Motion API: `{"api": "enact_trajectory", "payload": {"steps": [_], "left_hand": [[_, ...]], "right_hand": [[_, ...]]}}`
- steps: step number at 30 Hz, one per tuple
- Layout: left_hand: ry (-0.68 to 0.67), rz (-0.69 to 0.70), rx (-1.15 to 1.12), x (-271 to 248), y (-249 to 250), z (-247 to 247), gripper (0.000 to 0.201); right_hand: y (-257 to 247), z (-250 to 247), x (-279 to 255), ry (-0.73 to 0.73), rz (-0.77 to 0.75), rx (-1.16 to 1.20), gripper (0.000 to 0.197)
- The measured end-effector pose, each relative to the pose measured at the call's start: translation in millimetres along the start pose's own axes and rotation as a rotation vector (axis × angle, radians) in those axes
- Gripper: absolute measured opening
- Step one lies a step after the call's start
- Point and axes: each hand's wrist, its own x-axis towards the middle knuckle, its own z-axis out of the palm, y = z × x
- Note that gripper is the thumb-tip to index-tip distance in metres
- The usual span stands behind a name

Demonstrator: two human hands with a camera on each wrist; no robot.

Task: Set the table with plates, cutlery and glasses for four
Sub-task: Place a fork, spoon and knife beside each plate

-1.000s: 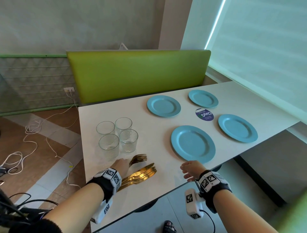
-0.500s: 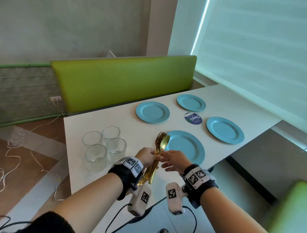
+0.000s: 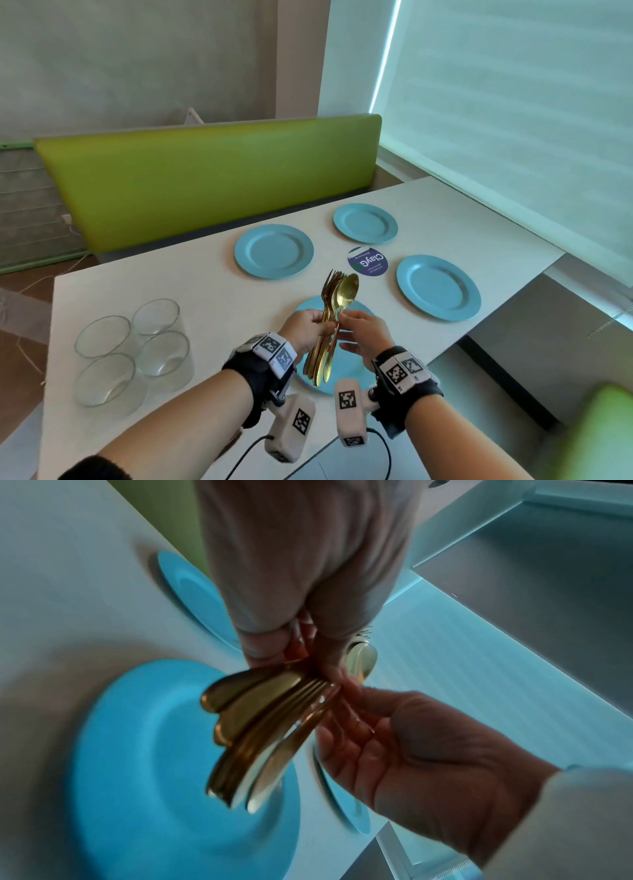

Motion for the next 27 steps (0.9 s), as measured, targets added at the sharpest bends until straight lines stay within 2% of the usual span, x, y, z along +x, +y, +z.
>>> {"api": "enact_trajectory", "payload": {"steps": [6,12,16,18,20,23,27], "left_hand": [[0.071,-0.110,-0.177,57,30,25,0.022],[0.166,-0.165,-0.285,90,43,25,0.022],[0.231,-0.200,-0.319,103,42,24,0.023],[0.259,-0.220,-0.332,106,40,23,0.021],[0.278,-0.235,-0.340,108,39,20,0.017],[0.296,-0.251,-0.354,109,36,19,0.016],[0.314,-0.252,-0.365,111,32,17,0.018]], "right_hand": [[-25,-63,62,0.108,0.000,-0.090,0.016],[-27,-111,111,0.177,0.035,-0.445,0.026],[-18,-120,132,0.075,0.086,-0.741,0.027],[-12,-121,139,0.042,0.083,-0.829,0.020],[-9,-119,144,0.031,0.083,-0.872,0.013],[-6,-119,147,0.062,0.056,-0.948,0.023],[-4,-118,150,0.053,0.044,-0.975,0.025]]}}
